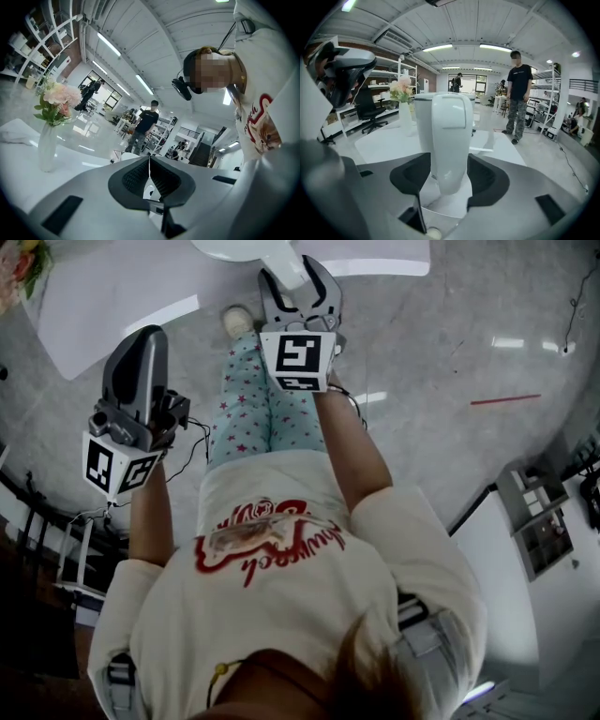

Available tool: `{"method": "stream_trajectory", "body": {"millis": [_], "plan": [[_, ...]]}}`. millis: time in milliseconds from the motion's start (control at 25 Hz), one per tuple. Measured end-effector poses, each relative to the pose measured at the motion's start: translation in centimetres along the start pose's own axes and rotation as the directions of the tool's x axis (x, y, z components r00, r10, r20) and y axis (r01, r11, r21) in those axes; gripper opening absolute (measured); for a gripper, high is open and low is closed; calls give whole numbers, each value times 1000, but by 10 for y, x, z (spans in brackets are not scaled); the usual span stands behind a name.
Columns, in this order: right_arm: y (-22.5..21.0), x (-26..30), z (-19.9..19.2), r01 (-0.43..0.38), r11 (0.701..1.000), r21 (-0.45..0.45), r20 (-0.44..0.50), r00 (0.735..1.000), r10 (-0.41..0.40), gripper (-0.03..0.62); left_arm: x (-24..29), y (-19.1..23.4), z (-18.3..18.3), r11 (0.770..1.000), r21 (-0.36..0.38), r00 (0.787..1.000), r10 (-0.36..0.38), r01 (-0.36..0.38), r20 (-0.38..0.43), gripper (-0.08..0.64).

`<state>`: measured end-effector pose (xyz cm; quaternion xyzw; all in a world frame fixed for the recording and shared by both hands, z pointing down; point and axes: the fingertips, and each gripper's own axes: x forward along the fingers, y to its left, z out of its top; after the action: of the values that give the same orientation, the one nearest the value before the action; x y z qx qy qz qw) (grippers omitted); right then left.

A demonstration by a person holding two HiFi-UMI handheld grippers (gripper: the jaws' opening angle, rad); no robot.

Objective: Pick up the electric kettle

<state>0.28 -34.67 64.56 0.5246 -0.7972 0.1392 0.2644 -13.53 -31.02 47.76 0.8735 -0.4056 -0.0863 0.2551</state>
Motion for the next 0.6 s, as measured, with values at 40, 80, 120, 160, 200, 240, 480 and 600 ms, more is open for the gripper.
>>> {"method": "stream_trajectory", "body": {"millis": [40,80,120,160,200,240,480,600], "plan": [[-2,0,1,14,1000,12,15,1000,-15,250,-1,1,-2,1000,-2,1000,1,-1,-1,14],[-4,0,3,30,999,20,29,999,-31,250,-1,1,-4,1000,-4,1000,2,-2,-3,12],[-6,0,4,48,999,23,34,998,-49,250,-2,2,-5,1000,-7,1000,3,-4,-4,12],[-8,1,4,69,997,23,28,997,-70,249,-3,3,-6,1000,-10,1000,6,-6,-6,14],[-11,3,3,91,996,27,16,996,-91,249,-4,4,-5,1000,-13,1000,9,-9,-8,14],[-13,4,2,112,993,35,4,994,-112,247,-5,5,-5,1000,-16,1000,12,-13,-10,12],[-25,7,-5,219,969,110,-16,976,-219,196,-2,7,-8,1000,-19,1000,10,-10,-16,12],[-31,8,-4,296,942,159,-34,955,-294,135,-2,5,-7,1000,-22,1000,7,-7,-19,14]]}}
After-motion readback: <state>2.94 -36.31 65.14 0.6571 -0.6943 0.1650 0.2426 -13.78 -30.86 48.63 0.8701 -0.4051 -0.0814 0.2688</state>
